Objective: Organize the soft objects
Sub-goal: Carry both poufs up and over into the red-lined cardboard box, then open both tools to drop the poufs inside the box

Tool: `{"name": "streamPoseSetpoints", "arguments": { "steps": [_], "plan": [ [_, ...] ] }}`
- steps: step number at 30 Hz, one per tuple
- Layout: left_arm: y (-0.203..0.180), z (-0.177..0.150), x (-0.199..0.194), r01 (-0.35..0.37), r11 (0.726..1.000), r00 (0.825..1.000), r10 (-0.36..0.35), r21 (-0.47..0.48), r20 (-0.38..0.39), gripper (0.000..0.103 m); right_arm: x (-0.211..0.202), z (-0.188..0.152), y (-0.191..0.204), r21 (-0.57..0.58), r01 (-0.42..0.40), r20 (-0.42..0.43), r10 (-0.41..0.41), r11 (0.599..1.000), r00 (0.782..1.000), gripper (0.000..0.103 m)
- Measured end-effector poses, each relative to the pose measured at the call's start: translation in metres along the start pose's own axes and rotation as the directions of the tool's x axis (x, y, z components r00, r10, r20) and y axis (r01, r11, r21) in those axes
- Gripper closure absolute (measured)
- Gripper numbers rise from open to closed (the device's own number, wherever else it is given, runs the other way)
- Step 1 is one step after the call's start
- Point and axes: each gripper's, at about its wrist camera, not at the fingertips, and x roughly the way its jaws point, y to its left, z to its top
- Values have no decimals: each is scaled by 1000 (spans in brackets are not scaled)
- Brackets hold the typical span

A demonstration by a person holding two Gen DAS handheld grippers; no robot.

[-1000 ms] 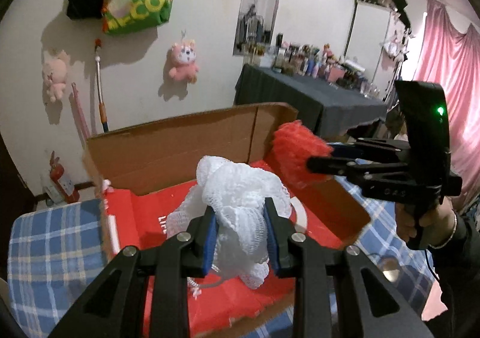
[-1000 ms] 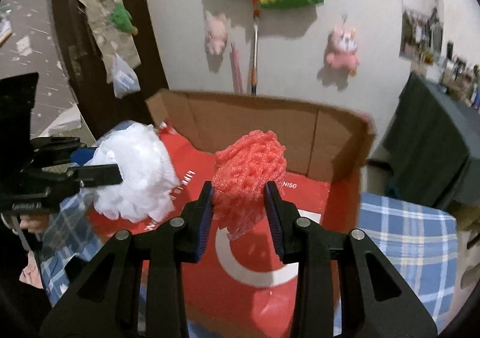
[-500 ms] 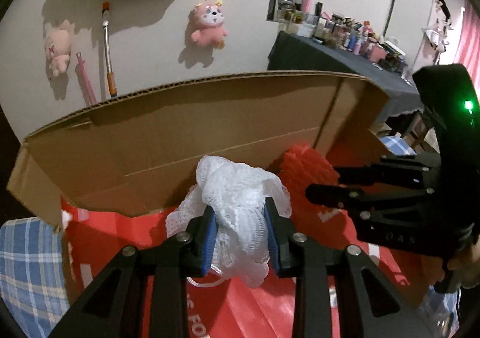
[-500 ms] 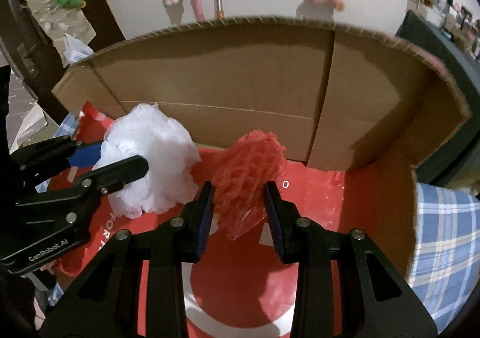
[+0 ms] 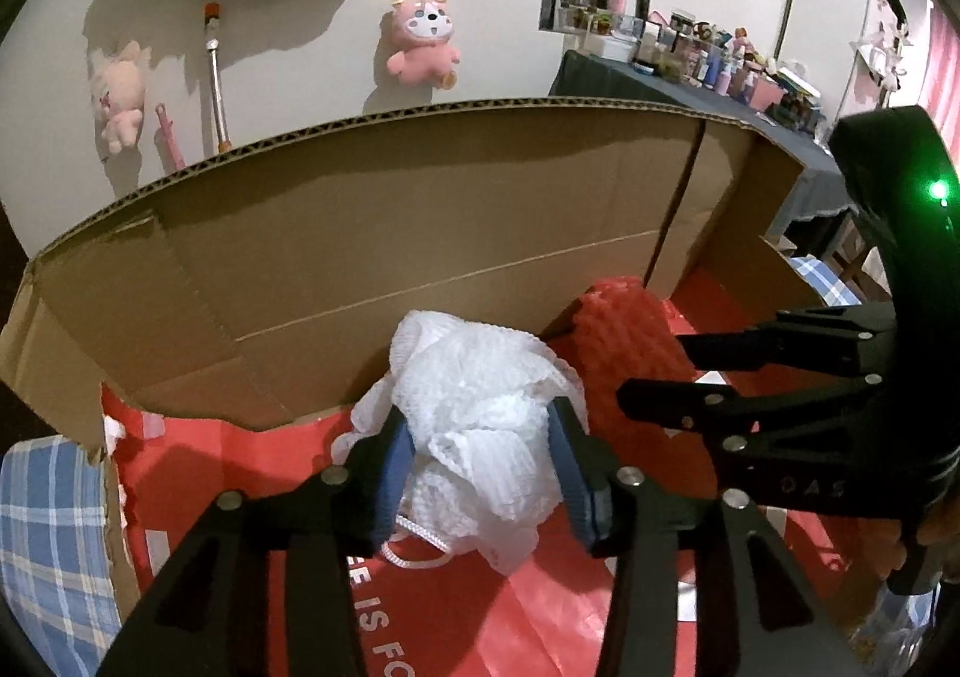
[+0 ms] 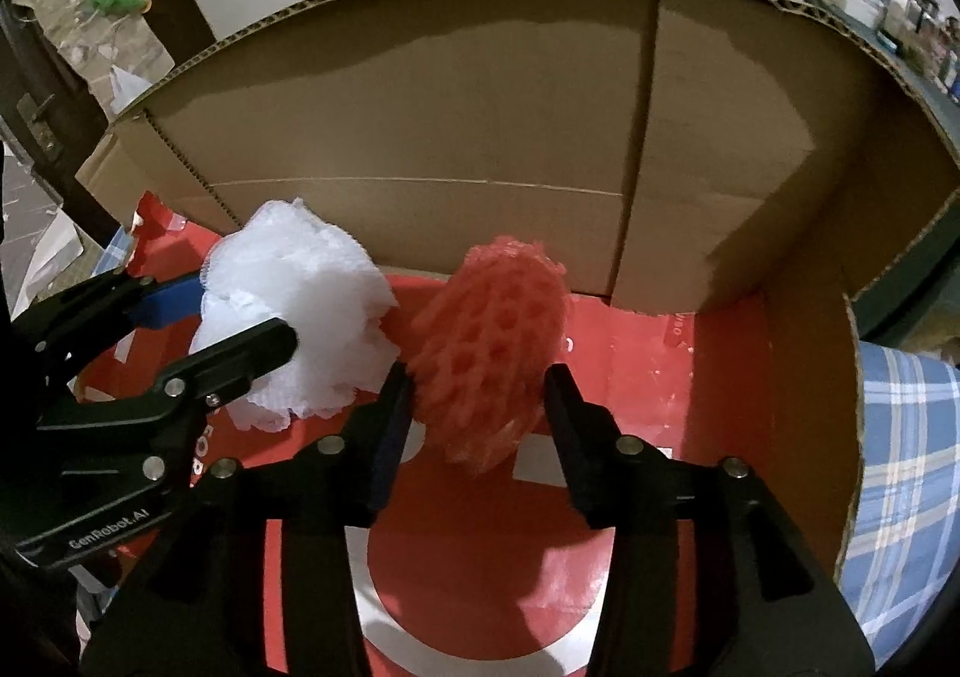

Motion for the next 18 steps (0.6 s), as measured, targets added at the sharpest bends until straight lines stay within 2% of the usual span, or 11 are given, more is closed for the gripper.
{"name": "streamPoseSetpoints", "arguments": {
  "steps": [2, 5, 7, 12, 18],
  "plan": [
    [3, 0, -1, -8, 1000, 1000, 8, -9, -4, 51, -2, -1, -1, -1, 13, 2, -13, 1000, 1000, 54],
    [5, -1, -4, -16, 1000, 1000, 16, -20, 3, 38, -4, -1, -3, -1, 16, -4, -16, 1000, 1000, 51],
    [6, -1, -10, -24, 999, 1000, 24, -24, 19, 29, -7, -1, -6, 8, 17, -3, -17, 1000, 1000, 45],
    [6, -1, -27, -28, 999, 999, 29, -36, 42, 21, -20, -5, -5, 16, 12, 15, -12, 1000, 1000, 41],
    [2, -4, -71, -44, 998, 992, 50, -53, 116, 10, -64, -19, 14, 12, 26, 60, -27, 1000, 998, 39]
  ]
}}
